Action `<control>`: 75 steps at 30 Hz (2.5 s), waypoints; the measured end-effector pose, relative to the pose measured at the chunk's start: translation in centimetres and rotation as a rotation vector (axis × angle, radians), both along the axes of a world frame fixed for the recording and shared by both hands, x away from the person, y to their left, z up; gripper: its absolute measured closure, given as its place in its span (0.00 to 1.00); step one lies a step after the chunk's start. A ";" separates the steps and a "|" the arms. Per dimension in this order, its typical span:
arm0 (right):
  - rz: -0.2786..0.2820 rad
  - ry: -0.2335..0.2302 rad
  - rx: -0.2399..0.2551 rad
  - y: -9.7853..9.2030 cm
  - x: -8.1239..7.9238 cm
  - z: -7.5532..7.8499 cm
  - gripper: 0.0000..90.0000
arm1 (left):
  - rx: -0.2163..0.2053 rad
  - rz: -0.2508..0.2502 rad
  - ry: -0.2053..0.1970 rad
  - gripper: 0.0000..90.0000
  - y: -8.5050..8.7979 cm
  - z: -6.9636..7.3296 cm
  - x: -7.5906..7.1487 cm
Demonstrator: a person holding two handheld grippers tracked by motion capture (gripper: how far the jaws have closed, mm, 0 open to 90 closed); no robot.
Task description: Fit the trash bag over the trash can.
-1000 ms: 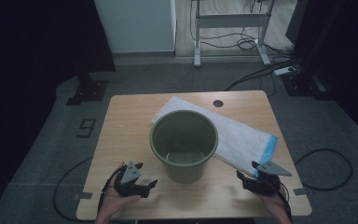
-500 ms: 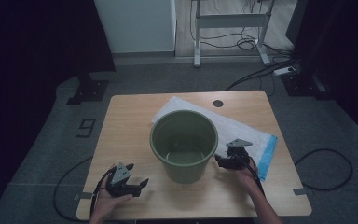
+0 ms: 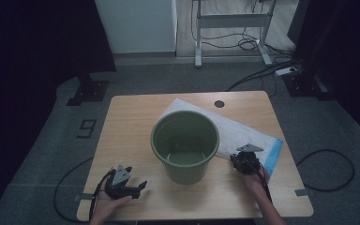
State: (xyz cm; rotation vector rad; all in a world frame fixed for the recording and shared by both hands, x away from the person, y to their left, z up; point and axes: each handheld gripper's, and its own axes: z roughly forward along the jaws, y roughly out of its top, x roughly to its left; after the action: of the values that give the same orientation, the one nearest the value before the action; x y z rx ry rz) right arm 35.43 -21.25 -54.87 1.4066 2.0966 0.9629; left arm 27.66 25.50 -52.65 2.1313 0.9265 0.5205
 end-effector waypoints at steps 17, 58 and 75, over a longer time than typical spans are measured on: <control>-0.016 -0.013 -0.006 -8.5 -8.8 -0.1 0.94 | 0.033 -0.009 0.028 0.17 -0.7 -0.6 -0.3; 0.085 -0.027 -0.054 6.1 2.3 -0.1 0.34 | 0.029 -0.002 0.041 0.17 0.0 -0.9 0.0; 0.049 -0.076 -0.045 3.3 2.3 -0.1 0.99 | 0.061 0.003 0.044 0.17 -0.4 -1.2 0.0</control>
State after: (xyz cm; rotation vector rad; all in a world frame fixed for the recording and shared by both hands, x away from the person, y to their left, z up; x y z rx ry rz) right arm 37.71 -17.92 -54.97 1.2817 2.0929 0.9668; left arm 27.63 25.08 -53.87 2.2043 0.9491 0.5114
